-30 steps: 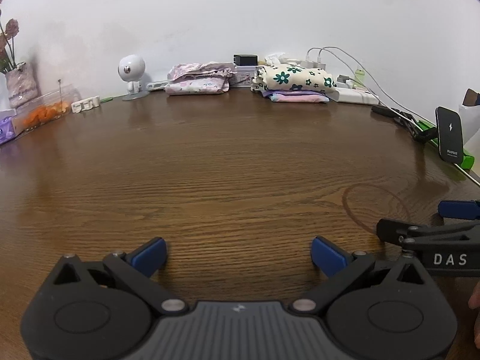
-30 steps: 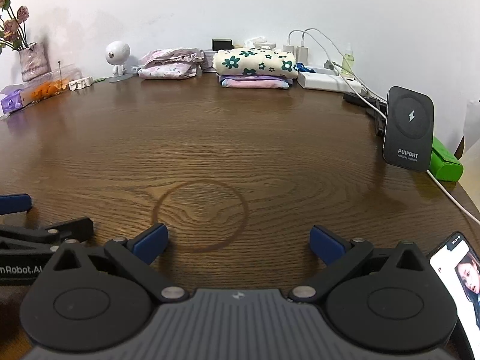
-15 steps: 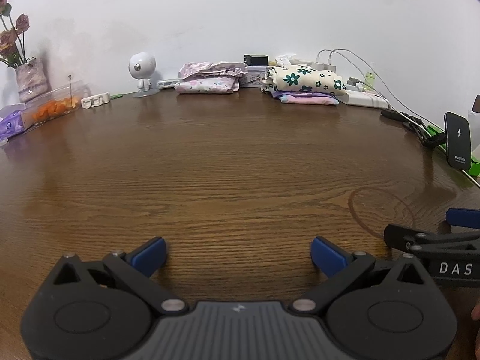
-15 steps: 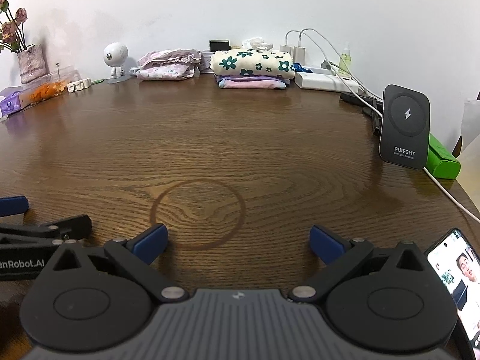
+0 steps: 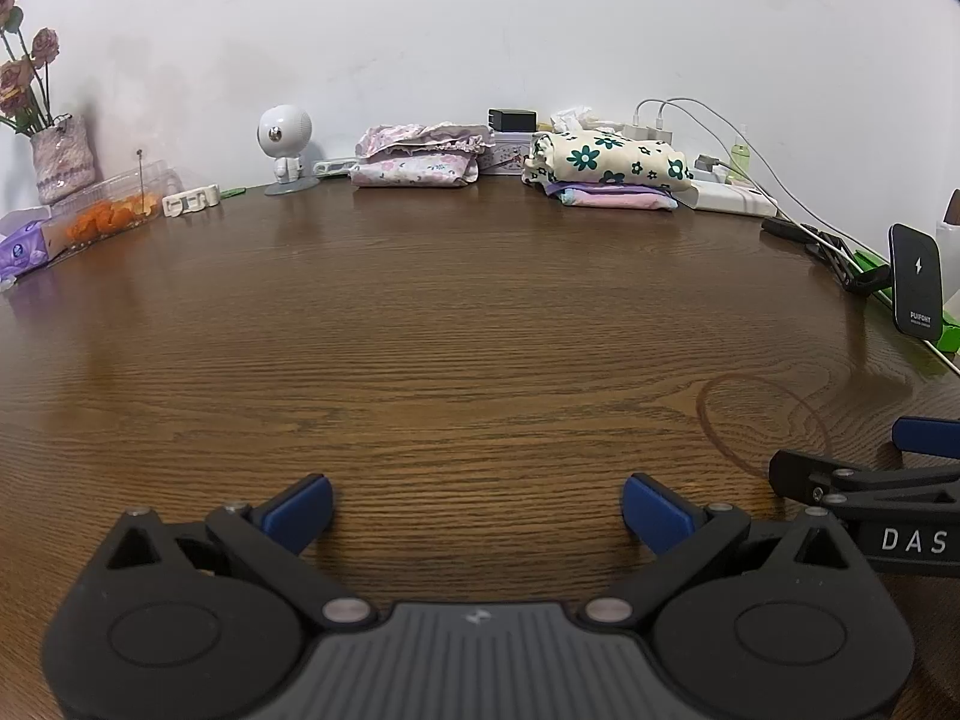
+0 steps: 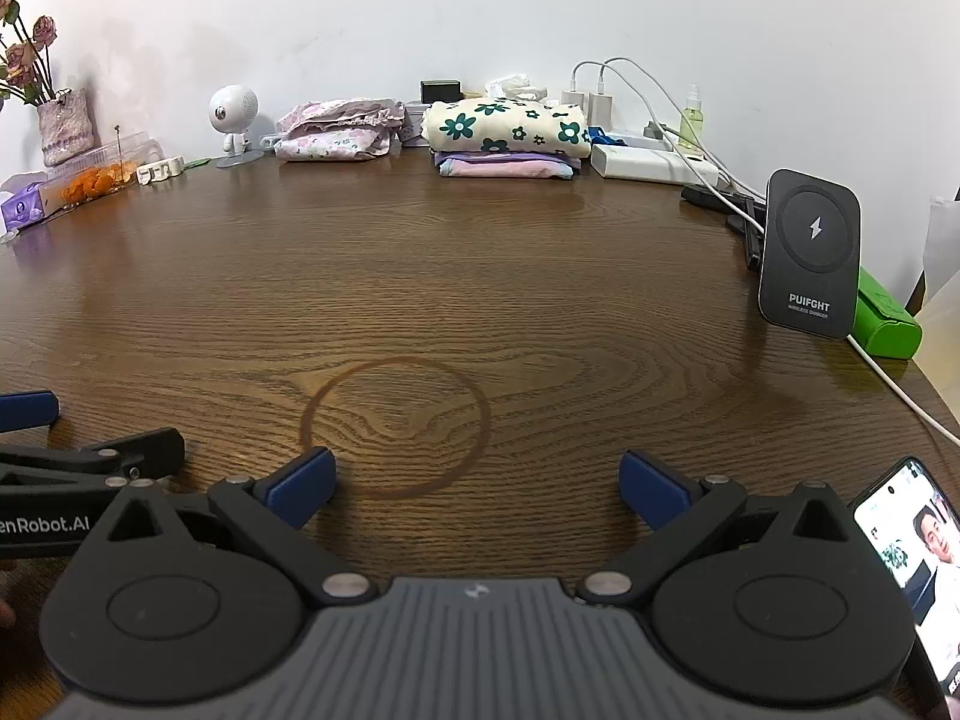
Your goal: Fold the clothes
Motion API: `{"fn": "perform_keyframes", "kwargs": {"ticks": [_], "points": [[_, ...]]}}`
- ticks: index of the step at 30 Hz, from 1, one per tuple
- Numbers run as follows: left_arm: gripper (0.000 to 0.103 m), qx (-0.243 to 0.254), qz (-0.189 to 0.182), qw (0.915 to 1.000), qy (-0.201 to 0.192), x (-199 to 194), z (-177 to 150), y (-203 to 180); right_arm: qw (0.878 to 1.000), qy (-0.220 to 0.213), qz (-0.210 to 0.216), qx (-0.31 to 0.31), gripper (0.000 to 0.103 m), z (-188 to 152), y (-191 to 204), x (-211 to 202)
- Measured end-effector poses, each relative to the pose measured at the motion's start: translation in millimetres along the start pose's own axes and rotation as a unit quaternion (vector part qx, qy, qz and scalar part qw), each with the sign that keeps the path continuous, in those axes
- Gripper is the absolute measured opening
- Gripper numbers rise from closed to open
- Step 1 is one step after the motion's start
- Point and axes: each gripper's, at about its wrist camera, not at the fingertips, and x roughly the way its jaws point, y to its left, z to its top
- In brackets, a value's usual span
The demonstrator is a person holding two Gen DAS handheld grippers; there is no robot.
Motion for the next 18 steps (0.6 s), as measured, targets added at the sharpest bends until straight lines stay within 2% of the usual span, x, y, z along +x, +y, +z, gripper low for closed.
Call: {"fn": "perform_keyframes", "kwargs": {"ticks": [18], "points": [[0.103,-0.001,0.001,1.0000,0.000,-0.1,-0.6,-0.6,1.000,0.000,0.000,0.000,0.102,-0.7,1.1,-0.6]]}}
